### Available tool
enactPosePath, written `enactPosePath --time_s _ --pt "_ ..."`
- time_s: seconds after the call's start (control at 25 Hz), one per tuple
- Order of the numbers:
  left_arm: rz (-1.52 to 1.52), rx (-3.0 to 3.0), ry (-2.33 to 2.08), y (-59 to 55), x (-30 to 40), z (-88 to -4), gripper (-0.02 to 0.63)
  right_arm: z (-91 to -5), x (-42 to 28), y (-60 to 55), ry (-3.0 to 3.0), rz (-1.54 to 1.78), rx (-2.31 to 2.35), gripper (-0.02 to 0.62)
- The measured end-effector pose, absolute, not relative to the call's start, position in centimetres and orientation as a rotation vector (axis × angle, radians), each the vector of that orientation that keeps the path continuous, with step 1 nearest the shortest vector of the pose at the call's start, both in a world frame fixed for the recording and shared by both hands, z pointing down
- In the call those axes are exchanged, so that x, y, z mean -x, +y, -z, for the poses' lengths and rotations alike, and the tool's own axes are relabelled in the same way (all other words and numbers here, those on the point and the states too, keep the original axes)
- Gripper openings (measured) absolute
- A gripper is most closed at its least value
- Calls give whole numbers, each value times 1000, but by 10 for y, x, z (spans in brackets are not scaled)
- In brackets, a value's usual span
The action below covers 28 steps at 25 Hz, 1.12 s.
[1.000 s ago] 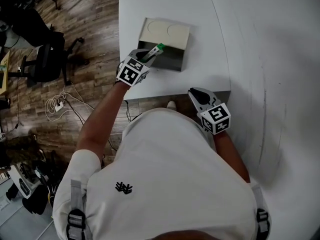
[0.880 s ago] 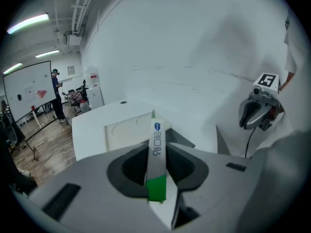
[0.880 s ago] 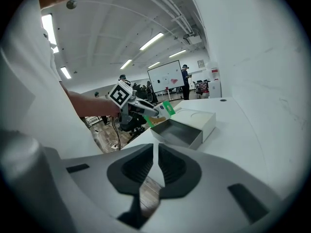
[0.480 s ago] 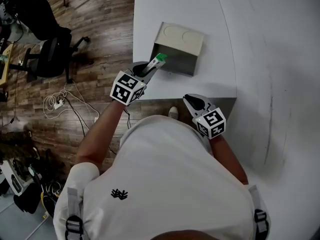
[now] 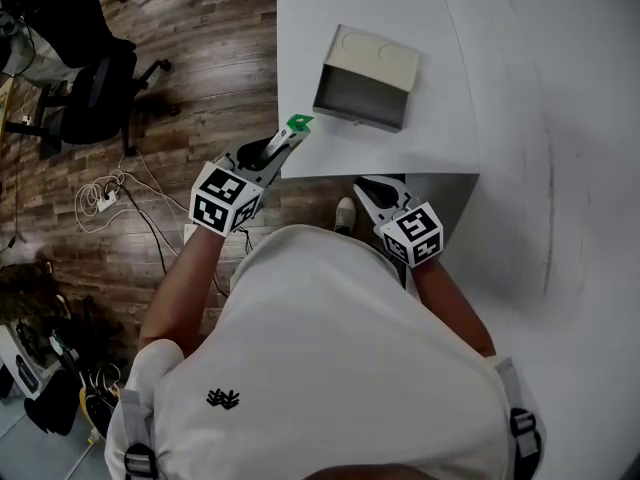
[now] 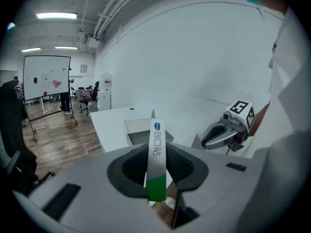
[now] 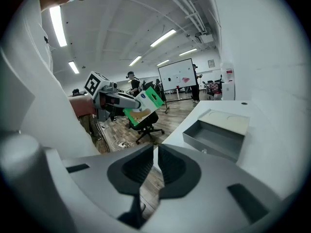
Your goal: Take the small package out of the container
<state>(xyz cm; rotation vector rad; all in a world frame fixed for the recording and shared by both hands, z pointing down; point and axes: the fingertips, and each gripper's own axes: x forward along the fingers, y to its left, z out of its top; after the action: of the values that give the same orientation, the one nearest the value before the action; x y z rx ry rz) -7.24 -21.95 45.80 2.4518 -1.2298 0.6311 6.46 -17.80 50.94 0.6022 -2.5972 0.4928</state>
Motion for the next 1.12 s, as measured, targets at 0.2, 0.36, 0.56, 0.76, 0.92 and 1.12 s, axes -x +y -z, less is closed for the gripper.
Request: enactPosePath --time_s 0.2,0.36,0.56,0.76,0.92,1.12 --pt "-634 -2470 -1191 -186 86 -452 92 -504 -46 -160 -2592 -483 -627 28" --pt "-615 -2485 -1173 -165 98 -448 92 -501 -33 -143 -2583 -466 -646 26" --pt "-580 -2506 -1147 -138 108 -444 92 -501 -23 -121 -2569 -453 -683 25" --pt "-563 -2521 -1115 -110 119 -442 92 -500 -13 -97 -2557 -443 -712 25" --pt "-563 -2538 -1098 -93 124 -441 92 -501 -6 -81 -2555 -439 -726 23" --pt "-560 -2548 -1081 -69 127 -442 92 -502 -1 -58 -2554 -435 -738 23"
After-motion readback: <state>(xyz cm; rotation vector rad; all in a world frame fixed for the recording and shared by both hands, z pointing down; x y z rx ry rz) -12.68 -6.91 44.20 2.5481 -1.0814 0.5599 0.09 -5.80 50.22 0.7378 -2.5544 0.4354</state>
